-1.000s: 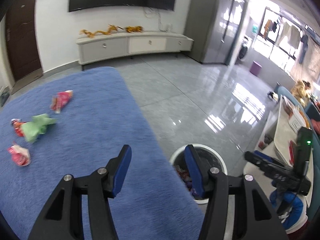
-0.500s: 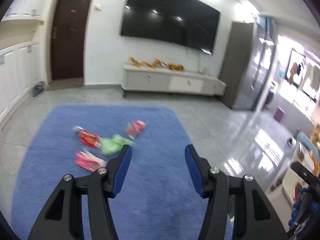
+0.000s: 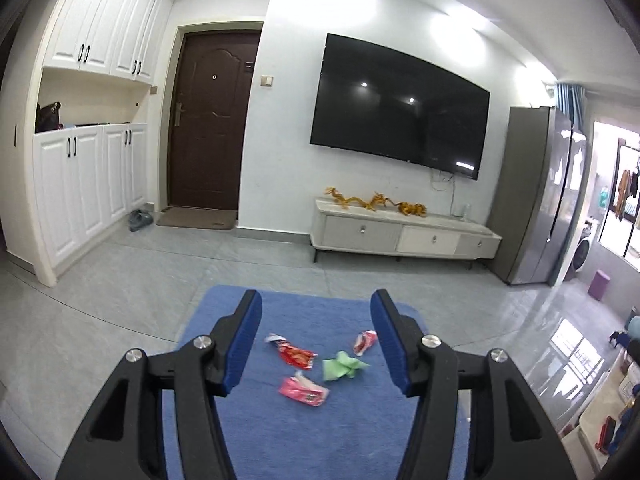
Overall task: Collect trash
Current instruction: 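Move both open tools back over the rug toward the wrappers, then grasp the green plastic bag with the right tool while the left tool grasps the pink box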
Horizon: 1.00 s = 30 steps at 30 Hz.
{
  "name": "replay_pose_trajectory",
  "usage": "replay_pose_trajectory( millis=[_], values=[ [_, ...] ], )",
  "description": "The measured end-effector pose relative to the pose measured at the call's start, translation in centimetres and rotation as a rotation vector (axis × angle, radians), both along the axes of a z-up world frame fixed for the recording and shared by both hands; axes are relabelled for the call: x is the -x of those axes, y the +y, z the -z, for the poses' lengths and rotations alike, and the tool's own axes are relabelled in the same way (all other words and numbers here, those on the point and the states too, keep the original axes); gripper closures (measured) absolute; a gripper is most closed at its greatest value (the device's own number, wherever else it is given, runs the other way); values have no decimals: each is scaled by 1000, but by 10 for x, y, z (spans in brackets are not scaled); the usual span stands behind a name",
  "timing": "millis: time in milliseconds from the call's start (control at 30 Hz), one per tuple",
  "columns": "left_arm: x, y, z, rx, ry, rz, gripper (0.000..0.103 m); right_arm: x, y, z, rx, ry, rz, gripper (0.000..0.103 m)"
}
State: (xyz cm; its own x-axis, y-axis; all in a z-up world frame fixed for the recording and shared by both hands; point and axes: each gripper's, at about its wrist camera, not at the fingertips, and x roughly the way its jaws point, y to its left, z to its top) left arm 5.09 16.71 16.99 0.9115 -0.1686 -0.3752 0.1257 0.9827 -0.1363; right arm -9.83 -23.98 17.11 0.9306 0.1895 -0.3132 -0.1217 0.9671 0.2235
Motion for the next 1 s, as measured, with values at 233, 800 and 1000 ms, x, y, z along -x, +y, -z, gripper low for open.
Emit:
replay_pose_trajectory(
  millis=[233,800,1000],
  values=[
    [-16,21,0,-70,57,-18,48,-26,40,-28,31,-14,-75,0],
    [-165,-4,237,176,620,36,48,-216,102,143,-109,457,-251,6],
    [-197,-6,276,249,721,1,48,-271,106,202,-197,575,-241,7]
  ],
)
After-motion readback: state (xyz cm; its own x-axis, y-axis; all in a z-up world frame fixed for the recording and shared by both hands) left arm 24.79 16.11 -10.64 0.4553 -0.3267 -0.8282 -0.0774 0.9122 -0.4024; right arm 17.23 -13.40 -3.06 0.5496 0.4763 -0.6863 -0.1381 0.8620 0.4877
